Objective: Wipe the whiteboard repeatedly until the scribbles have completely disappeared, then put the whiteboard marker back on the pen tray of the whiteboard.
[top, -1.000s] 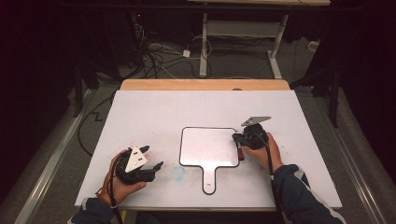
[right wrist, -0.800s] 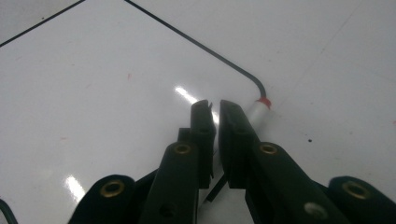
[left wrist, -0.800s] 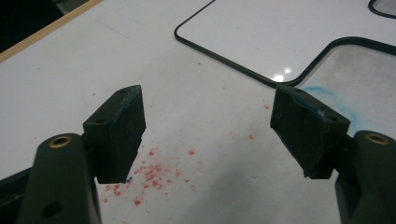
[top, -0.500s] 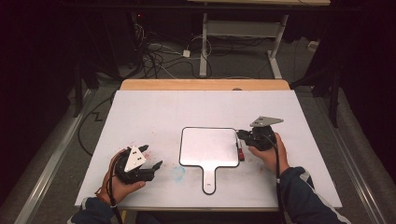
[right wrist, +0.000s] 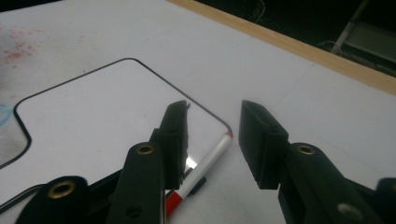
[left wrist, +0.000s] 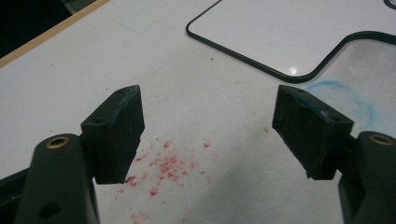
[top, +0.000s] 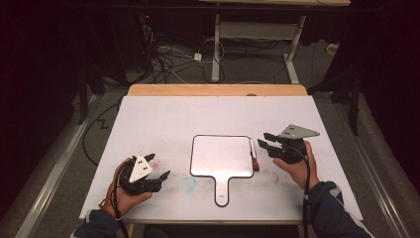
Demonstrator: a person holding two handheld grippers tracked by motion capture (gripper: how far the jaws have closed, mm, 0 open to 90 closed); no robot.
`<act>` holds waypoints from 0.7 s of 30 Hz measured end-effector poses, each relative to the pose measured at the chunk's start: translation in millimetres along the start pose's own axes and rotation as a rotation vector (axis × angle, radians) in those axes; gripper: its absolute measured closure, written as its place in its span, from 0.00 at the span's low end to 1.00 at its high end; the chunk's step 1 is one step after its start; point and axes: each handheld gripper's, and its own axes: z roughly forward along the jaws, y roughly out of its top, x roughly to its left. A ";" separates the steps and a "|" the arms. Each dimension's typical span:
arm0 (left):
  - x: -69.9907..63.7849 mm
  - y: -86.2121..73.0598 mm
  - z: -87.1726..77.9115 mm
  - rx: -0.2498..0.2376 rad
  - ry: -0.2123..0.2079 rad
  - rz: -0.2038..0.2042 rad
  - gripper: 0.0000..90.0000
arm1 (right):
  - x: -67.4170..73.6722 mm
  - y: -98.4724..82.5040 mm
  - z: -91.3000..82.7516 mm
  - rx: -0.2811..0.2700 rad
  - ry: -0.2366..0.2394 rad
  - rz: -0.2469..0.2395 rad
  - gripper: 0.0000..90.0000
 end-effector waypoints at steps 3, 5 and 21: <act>-0.2 -1.7 0.5 0.007 -0.001 -0.001 0.27 | 3.3 1.1 -8.3 -0.013 -0.016 -0.019 0.54; 0.5 -2.4 -0.5 0.006 0.001 -0.002 0.26 | 5.3 -1.0 -15.3 -0.031 -0.025 -0.028 0.50; 0.6 5.9 5.5 -0.012 -0.014 0.028 0.23 | 19.1 -44.2 -66.0 -0.094 -0.196 -0.029 0.25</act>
